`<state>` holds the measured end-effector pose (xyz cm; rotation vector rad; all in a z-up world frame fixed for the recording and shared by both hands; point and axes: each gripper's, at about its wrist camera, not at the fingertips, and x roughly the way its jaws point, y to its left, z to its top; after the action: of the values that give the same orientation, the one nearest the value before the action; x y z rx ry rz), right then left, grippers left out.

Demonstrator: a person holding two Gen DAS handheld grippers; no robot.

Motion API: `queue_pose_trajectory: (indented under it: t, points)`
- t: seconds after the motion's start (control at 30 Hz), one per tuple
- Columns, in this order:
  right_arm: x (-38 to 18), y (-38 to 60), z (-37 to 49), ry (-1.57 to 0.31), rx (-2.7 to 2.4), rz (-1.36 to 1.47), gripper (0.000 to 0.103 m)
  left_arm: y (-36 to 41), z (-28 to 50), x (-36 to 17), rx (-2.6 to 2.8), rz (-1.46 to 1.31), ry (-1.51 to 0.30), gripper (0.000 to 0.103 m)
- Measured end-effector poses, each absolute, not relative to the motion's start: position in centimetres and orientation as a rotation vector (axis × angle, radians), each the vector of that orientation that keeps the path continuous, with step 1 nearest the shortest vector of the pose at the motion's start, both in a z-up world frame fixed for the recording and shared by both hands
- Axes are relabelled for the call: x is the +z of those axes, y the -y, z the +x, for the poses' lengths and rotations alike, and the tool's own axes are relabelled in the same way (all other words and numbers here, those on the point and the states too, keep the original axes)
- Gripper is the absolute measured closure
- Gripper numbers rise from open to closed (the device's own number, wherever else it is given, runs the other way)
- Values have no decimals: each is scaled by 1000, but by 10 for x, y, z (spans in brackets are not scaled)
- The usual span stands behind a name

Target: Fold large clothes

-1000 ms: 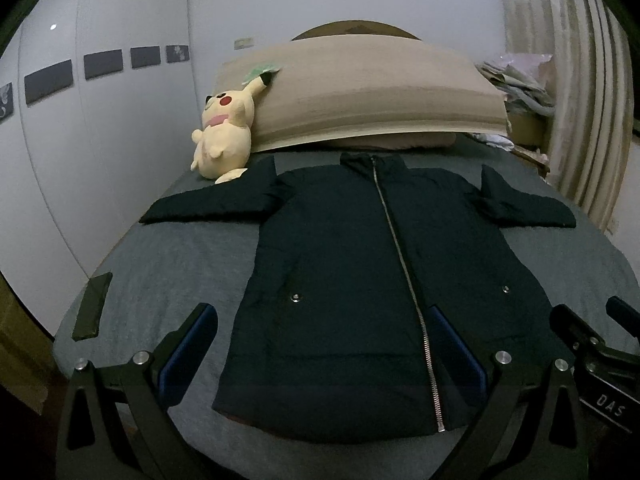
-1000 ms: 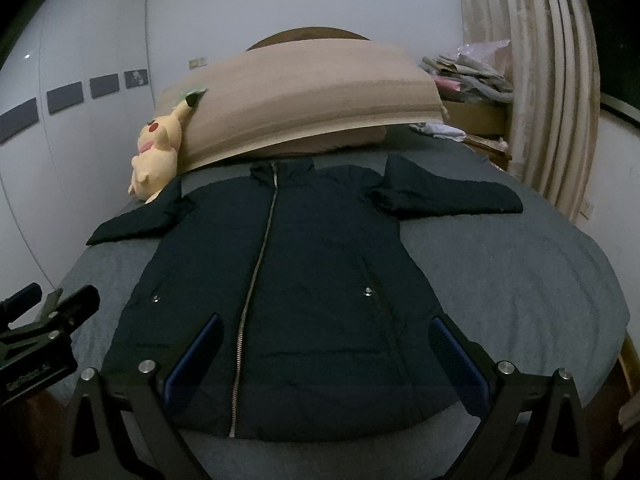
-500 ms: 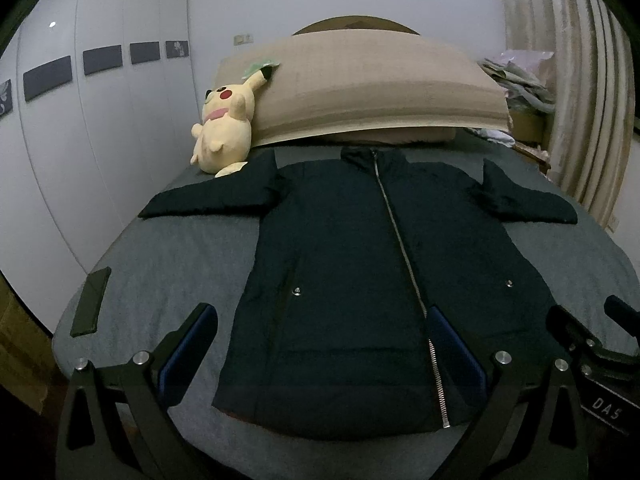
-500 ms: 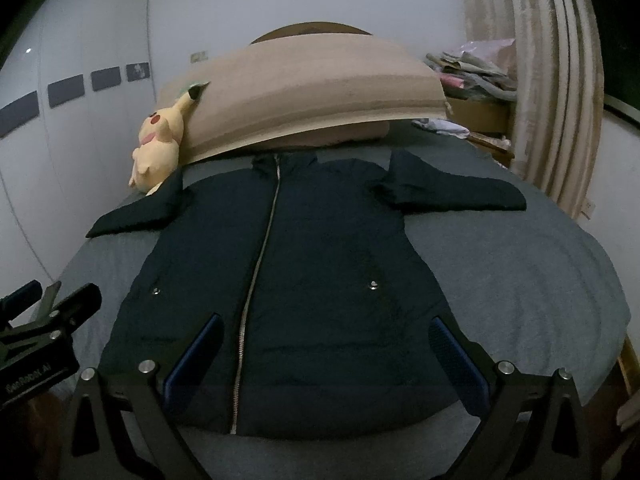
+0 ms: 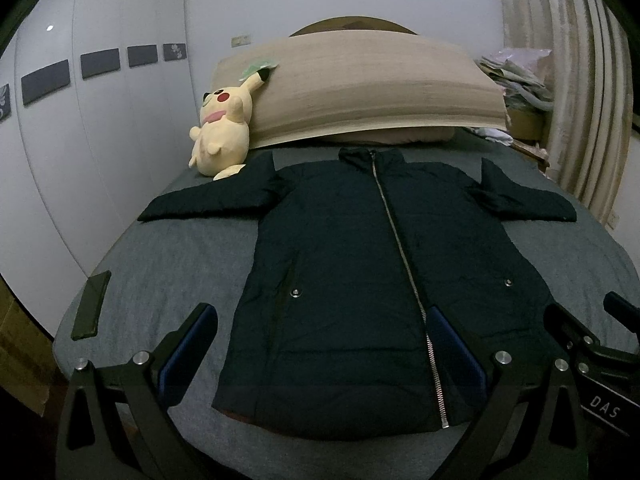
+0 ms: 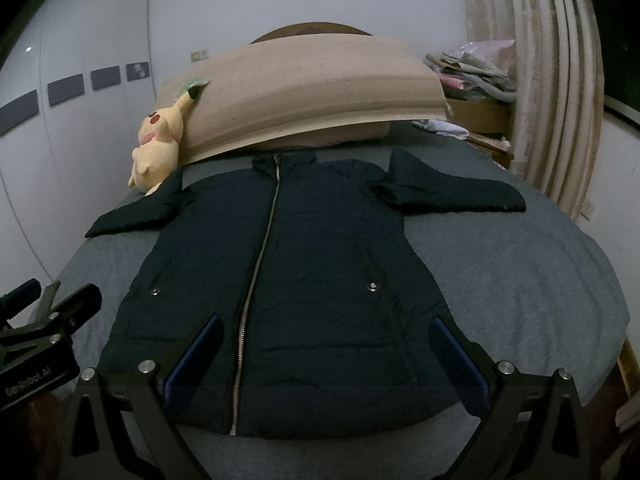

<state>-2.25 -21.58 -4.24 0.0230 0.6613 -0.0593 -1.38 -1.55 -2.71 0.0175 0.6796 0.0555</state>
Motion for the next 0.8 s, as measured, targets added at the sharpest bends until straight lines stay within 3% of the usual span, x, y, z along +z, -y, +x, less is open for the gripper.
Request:
queue_pose_trajectory:
  t: [0.4, 0.8]
  points:
    - [-45, 217, -20, -669, -62, 17, 0, 18, -12, -32, 53, 20, -686, 0]
    - [-91, 252, 18, -802, -103, 49, 0, 7, 29, -76, 103, 1, -829, 0]
